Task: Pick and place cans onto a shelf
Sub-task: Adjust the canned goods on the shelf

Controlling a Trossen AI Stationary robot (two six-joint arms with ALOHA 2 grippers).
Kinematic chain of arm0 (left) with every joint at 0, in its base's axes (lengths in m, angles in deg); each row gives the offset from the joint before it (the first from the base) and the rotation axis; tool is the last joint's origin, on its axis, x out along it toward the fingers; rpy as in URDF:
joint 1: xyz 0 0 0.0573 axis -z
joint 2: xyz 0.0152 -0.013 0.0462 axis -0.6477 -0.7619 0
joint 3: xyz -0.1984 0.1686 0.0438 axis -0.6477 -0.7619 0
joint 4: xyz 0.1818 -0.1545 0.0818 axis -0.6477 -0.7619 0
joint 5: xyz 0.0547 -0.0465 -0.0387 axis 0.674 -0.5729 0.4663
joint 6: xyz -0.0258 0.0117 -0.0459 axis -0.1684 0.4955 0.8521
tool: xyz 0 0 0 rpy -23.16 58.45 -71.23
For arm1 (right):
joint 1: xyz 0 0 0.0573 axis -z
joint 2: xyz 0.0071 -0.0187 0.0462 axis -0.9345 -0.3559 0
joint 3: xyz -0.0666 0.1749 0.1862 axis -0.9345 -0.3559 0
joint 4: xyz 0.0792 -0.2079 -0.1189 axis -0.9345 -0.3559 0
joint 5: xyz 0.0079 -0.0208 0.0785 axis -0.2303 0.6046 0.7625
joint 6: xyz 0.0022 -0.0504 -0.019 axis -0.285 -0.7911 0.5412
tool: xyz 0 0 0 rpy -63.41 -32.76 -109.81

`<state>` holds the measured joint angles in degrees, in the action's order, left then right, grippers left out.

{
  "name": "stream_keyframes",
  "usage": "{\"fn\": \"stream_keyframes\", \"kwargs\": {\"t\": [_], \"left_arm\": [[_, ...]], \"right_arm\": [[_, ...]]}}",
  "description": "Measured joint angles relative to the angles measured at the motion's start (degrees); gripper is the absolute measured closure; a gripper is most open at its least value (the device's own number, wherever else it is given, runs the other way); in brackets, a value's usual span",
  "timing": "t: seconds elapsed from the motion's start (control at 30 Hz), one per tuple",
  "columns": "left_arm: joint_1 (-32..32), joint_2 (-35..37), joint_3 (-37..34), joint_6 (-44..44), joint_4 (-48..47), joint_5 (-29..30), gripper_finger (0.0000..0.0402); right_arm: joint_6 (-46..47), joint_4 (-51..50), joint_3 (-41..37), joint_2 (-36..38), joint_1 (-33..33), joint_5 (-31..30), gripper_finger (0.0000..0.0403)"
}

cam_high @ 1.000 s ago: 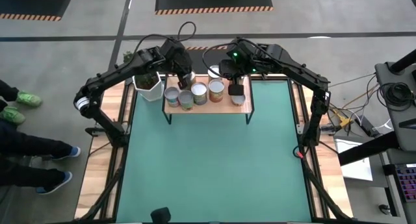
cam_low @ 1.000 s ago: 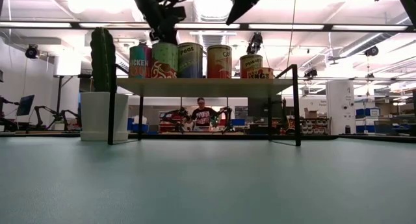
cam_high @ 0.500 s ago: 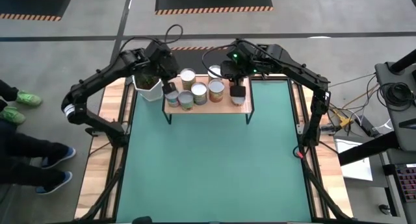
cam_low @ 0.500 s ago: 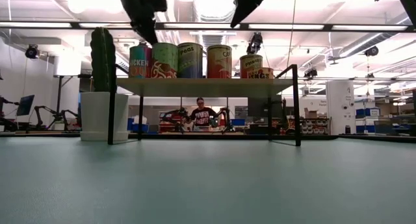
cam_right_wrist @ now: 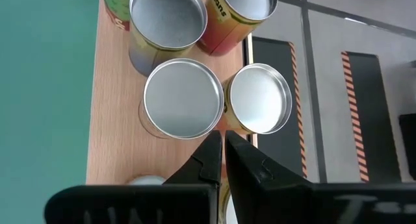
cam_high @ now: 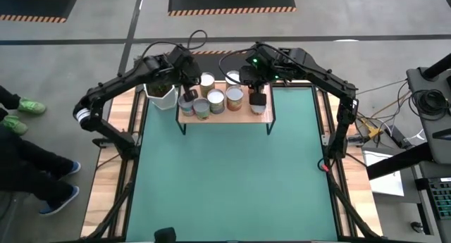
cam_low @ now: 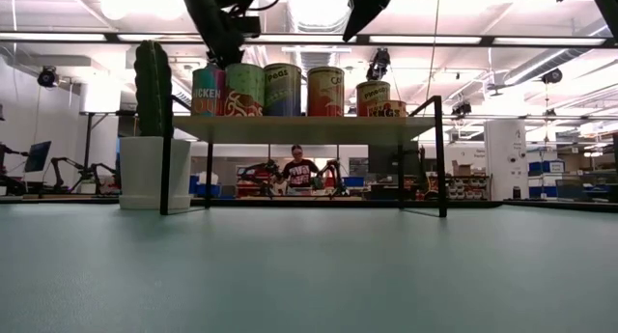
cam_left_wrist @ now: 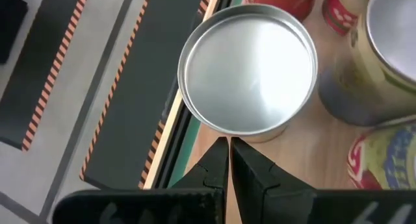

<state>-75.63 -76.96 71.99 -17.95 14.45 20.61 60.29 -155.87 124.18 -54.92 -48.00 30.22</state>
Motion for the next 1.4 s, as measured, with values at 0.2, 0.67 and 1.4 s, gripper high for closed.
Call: {"fn": "stream_keyframes", "kwargs": {"t": [0.2, 0.67, 1.4], "left_arm": [[0.0, -2.0, 0.0, 0.0, 2.6, 0.0, 0.0402], [0.2, -6.6, 0.0, -1.7, 5.4, -1.4, 0.0402], [0.2, -4.9, 0.9, -1.1, 5.5, -4.5, 0.0402]], "right_arm": [[0.0, 0.0, 0.0, 0.0, 0.0, 0.0, 0.0394], [0.0, 0.1, 0.0, 0.0, 0.0, 0.0, 0.0394], [0.2, 0.7, -0.1, 0.1, 0.0, 0.0, 0.0394]]}}
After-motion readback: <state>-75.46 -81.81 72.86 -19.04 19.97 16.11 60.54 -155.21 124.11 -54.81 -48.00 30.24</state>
